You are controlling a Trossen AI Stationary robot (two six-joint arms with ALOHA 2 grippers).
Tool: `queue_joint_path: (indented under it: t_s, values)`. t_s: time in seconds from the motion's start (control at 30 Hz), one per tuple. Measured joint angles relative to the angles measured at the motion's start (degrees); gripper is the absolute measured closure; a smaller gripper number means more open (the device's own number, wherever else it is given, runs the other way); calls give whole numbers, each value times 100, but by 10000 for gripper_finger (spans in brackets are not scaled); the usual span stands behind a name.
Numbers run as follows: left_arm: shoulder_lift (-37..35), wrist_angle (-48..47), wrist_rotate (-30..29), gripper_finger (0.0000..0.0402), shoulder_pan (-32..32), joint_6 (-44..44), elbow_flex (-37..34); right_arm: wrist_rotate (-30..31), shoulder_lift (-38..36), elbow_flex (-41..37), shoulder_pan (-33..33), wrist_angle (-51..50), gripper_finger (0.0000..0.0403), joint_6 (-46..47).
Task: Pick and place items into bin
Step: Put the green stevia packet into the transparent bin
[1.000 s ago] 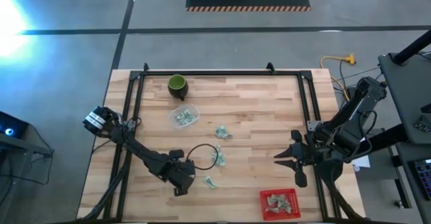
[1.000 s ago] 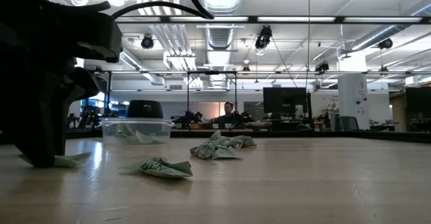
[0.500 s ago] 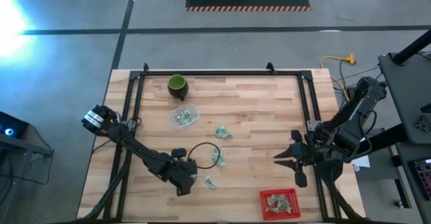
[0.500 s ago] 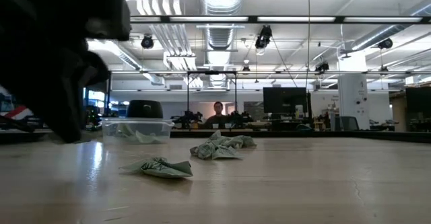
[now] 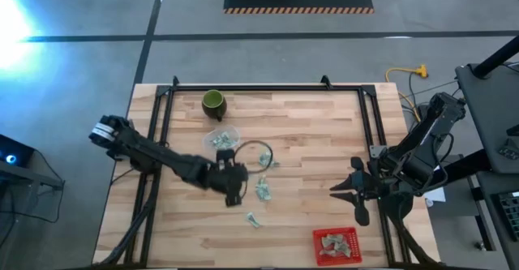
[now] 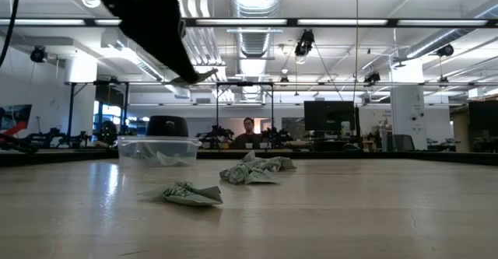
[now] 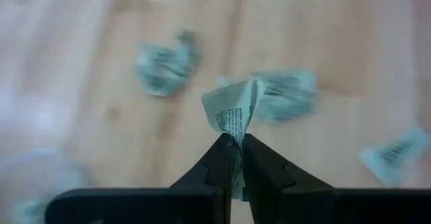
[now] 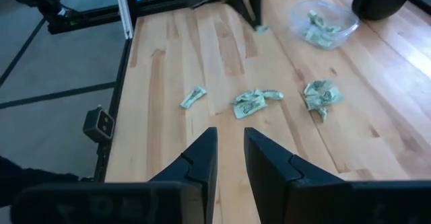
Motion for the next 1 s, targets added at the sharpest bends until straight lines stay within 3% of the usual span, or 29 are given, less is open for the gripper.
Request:
queue_joint_path:
  t_s: [0.27,0.53,1.0]
  values:
    - [-691,-660,-333,389,1104,1139,-64,350,0,0,-2,13,335,2]
    - [-790,-1342,-325,389,2117,1616,-176,559,-2,0,-2,15,339,2]
    - [-540,-1458,22,380,2634,1593,-549,714,-2,0,-6,11,339,58]
